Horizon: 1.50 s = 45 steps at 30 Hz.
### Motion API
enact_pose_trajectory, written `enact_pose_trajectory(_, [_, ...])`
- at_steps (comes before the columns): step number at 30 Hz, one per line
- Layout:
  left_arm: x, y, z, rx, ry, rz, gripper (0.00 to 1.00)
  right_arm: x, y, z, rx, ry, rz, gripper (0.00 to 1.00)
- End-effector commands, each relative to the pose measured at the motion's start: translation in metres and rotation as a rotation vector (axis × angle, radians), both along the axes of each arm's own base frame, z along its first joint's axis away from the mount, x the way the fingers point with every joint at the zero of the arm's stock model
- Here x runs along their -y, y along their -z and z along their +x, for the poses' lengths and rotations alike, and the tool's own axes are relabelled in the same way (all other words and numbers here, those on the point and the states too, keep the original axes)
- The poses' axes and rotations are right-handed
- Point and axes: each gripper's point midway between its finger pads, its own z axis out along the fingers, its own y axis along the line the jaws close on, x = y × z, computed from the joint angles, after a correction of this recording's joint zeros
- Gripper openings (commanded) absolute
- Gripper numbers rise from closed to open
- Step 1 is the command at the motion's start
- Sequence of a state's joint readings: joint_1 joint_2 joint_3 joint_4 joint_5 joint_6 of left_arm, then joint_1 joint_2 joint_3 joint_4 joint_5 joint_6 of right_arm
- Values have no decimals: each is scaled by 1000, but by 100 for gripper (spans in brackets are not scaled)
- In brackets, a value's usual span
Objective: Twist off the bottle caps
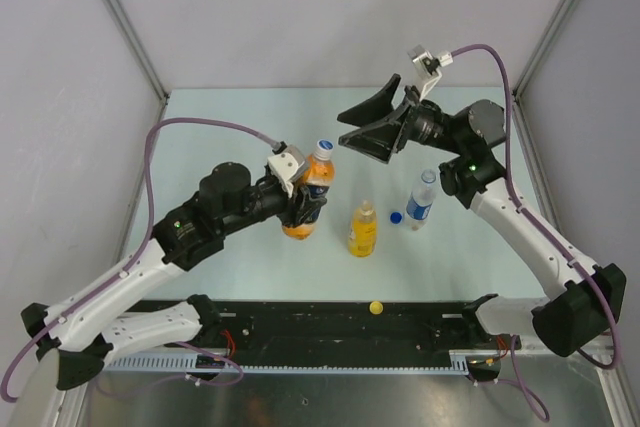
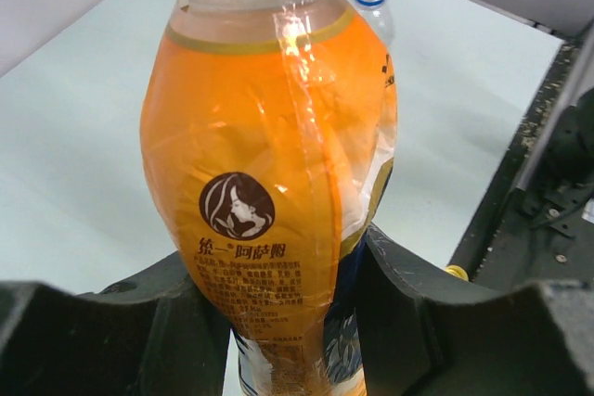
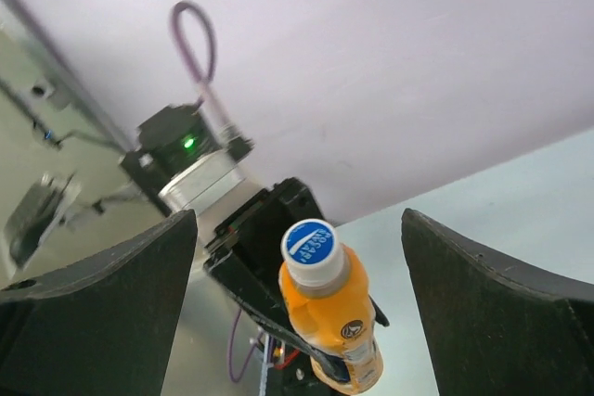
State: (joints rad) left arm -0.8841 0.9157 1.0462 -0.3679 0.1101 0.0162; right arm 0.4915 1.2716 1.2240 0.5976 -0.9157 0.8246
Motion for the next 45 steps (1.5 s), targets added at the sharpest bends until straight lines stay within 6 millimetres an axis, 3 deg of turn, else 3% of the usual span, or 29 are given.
enact_pose_trajectory(1, [-11,-14,22,29,-140,-21,0,5,8,38,-156,215,6,96])
enact_pose_trajectory(7, [-14,-15,34,16,-223,-19,0,4,20,62,-255,361,-21,99])
enact_pose_trajectory(17, [-20,-12,56,39,-354,33,0,-34,29,71,-288,463,-170,94])
enact_pose_trajectory(24, [-19,-6,62,39,-379,65,0,-58,45,75,-291,501,-295,75])
enact_pose_trajectory(31, [-22,-4,63,48,-388,81,0,-66,58,72,-299,493,-340,57])
enact_pose_trajectory(35, [-23,-2,64,49,-396,90,0,-68,57,69,-295,476,-337,49])
enact_pose_trajectory(41, [-24,-2,64,47,-396,93,0,-66,54,65,-277,472,-323,28])
enact_pose_trajectory(45, [-24,-2,62,47,-391,89,0,-60,45,61,-251,472,-279,23])
